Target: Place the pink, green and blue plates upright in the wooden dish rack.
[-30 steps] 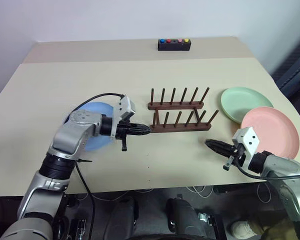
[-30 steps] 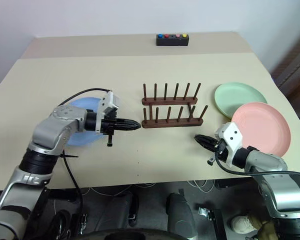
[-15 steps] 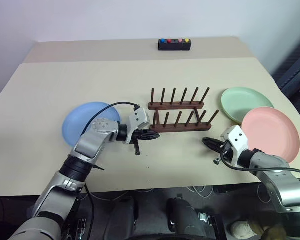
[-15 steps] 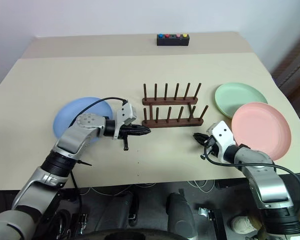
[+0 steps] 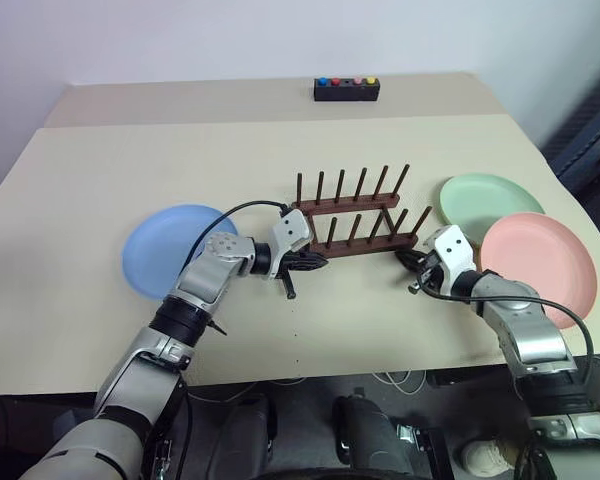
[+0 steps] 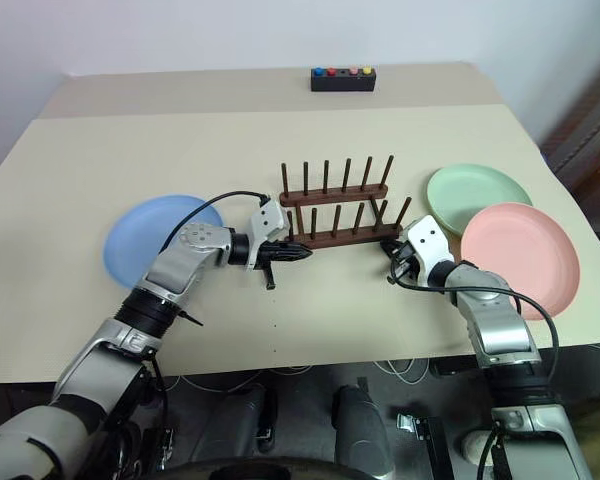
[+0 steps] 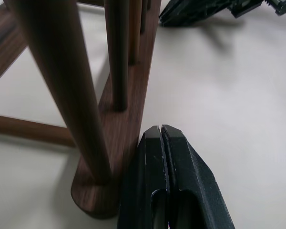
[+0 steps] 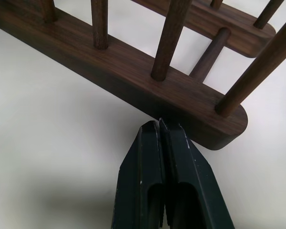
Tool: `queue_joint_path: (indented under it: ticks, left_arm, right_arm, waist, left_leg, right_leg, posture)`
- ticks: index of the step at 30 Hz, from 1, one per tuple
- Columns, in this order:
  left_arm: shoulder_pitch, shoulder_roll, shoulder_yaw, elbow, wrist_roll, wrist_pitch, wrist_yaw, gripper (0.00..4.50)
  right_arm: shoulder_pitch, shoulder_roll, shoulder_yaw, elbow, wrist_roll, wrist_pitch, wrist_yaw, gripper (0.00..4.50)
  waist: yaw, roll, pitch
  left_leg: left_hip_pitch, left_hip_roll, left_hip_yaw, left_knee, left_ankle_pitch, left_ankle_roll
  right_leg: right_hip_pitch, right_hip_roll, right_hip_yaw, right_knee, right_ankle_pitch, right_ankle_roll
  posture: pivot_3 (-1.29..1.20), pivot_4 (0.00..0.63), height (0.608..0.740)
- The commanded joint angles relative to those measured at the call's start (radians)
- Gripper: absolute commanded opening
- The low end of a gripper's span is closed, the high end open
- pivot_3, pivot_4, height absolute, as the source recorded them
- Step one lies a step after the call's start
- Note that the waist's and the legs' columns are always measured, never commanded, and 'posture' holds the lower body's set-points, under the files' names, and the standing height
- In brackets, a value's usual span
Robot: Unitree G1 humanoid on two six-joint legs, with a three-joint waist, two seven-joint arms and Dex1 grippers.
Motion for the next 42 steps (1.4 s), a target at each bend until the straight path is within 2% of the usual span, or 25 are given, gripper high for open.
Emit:
queue_joint_path:
  ticks: [1,11,16,30,42]
  left_arm:
    - [-0.062,-0.007,0.044,0.081,0.013,-0.072,0.017,0.0]
    - [-0.225,-0.049,0.088,0.385,0.05,-0.236,0.029,0.0]
    - [-0.267,-0.078,0.096,0.477,0.068,-0.293,0.025,0.0]
    - [-0.32,-0.112,0.148,0.625,0.094,-0.373,0.067,0.0]
    - [-0.338,-0.128,0.155,0.679,0.127,-0.424,0.09,0.0]
  right_arm:
    - [-0.034,0.011,0.005,0.038,-0.021,-0.036,-0.002,0.06]
    - [-0.137,0.027,0.011,0.181,-0.059,-0.108,-0.014,0.06]
    - [-0.216,0.042,0.019,0.293,-0.084,-0.169,-0.021,0.06]
    - [-0.35,0.076,0.032,0.528,-0.138,-0.306,-0.028,0.06]
    - [-0.402,0.088,0.033,0.61,-0.163,-0.36,-0.019,0.06]
  waist:
    - [-0.001,0.0,0.0]
    - [-0.003,0.0,0.0]
    - [-0.005,0.0,0.0]
    - [-0.021,0.0,0.0]
    - [-0.022,0.0,0.0]
  left_leg:
    - [0.0,0.0,0.0,0.0,0.0,0.0]
    - [0.0,-0.001,0.0,0.0,0.0,0.0]
    - [0.0,-0.001,0.001,0.0,0.0,0.0]
    - [0.0,-0.001,0.0,-0.001,0.0,0.0]
    - [0.0,-0.001,0.0,-0.001,0.0,0.0]
  right_leg:
    - [0.0,0.0,0.0,0.0,0.0,0.0]
    - [0.0,0.0,0.0,0.0,0.001,0.001]
    - [0.0,0.0,0.0,0.0,0.001,0.001]
    - [-0.001,0.0,0.0,0.0,0.001,0.002]
    - [-0.001,0.0,0.0,0.0,0.001,0.002]
  posture:
    - [0.0,0.15,0.74]
    - [0.0,0.15,0.74]
    - [0.0,0.15,0.74]
    - [0.0,0.15,0.74]
    - [0.0,0.15,0.74]
